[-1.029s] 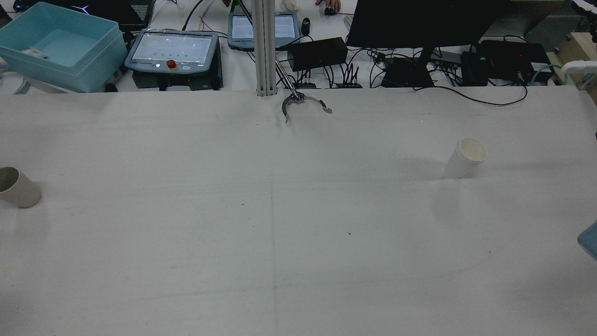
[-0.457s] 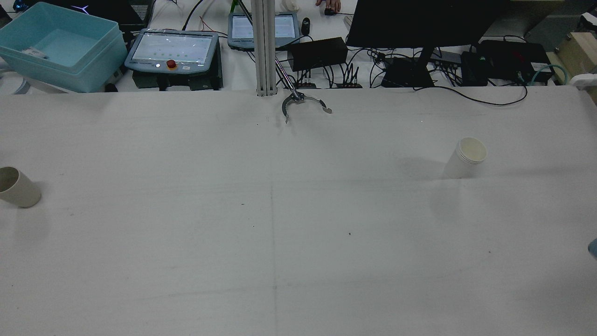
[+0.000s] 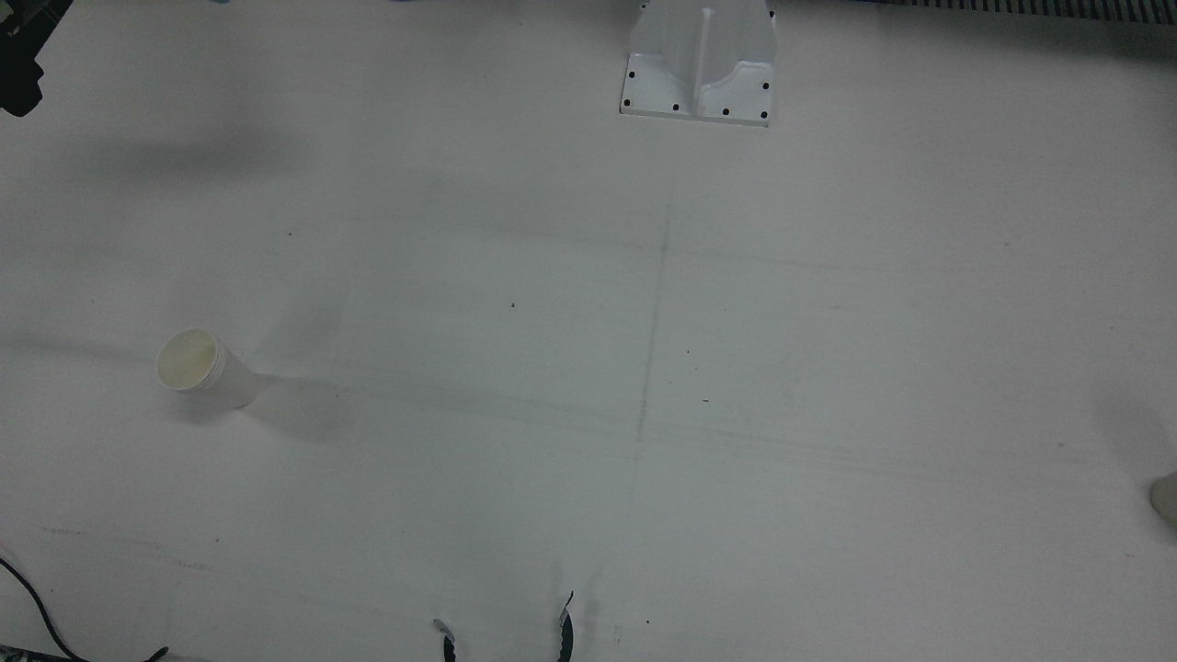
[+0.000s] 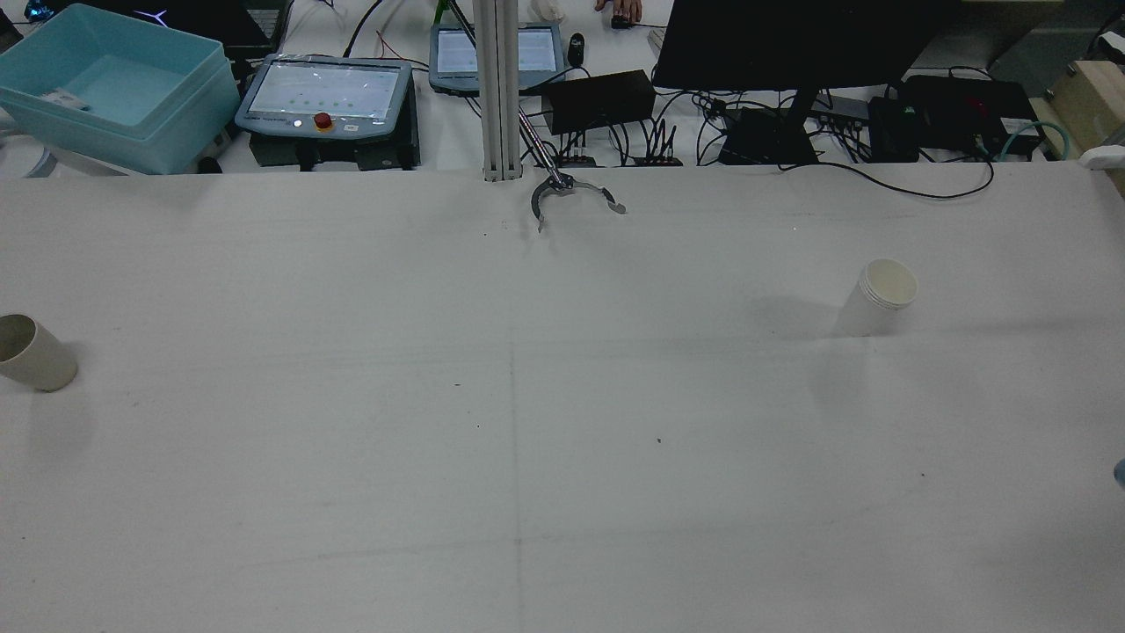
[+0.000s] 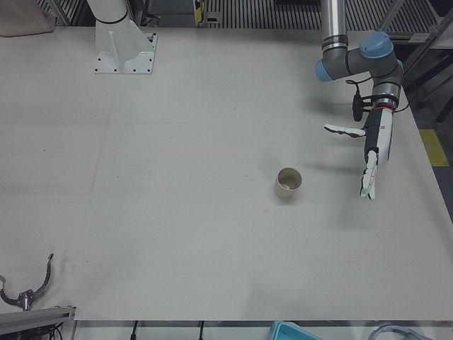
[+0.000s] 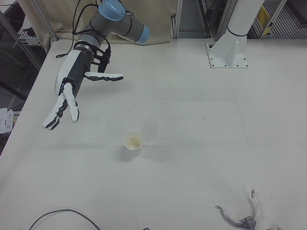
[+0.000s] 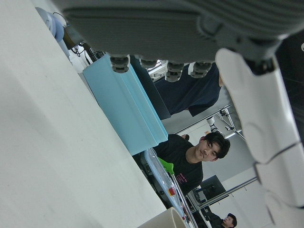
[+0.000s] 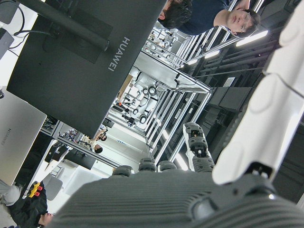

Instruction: Pour water

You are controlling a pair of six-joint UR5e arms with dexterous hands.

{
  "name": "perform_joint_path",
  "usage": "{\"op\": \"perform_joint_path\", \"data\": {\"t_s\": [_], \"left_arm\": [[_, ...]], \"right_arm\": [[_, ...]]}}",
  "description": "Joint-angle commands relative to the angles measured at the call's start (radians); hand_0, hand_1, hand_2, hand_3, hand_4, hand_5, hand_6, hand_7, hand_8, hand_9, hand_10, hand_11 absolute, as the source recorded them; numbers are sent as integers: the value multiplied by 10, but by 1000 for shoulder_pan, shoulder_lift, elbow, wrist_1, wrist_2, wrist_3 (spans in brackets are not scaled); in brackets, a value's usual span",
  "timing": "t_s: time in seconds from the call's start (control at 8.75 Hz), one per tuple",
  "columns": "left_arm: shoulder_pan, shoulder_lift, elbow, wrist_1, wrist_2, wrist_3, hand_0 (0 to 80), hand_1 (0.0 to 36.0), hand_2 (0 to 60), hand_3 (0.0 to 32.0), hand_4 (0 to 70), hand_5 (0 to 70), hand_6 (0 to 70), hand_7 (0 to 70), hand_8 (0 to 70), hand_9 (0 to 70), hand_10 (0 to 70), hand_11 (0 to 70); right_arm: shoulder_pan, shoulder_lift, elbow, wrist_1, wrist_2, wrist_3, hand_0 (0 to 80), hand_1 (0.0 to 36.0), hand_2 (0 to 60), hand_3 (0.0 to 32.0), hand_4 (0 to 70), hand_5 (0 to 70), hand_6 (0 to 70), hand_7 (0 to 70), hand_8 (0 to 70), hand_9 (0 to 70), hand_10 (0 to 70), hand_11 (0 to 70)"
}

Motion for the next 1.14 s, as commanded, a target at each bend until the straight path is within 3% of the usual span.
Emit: {"op": "perform_joint_path", "data": {"t_s": [0.0, 0.69, 0.8, 1.03], "left_arm": [[72, -21, 39, -41, -12, 48, 507, 119, 0, 54, 67, 69, 0, 129, 0, 11, 34, 68], [280, -104, 107, -50, -190, 51, 506, 117, 0, 50, 71, 68, 0, 129, 0, 11, 35, 70], [303, -125, 115, -50, -204, 51, 502, 106, 0, 38, 89, 62, 0, 131, 0, 12, 41, 78], [310, -139, 115, -50, -216, 51, 518, 127, 0, 32, 94, 76, 0, 136, 0, 13, 43, 83]], "right_arm": [[-4, -1, -3, 0, -2, -5, 509, 77, 0, 0, 93, 24, 0, 0, 26, 33, 0, 0], [-3, 0, 2, 0, -2, -9, 507, 77, 0, 0, 91, 27, 0, 0, 27, 33, 0, 0], [-5, 0, 2, 0, -2, -9, 507, 77, 0, 0, 93, 29, 0, 0, 28, 34, 0, 0], [-5, 0, 1, 0, -2, -9, 505, 76, 0, 0, 92, 29, 0, 0, 29, 35, 0, 0]]}}
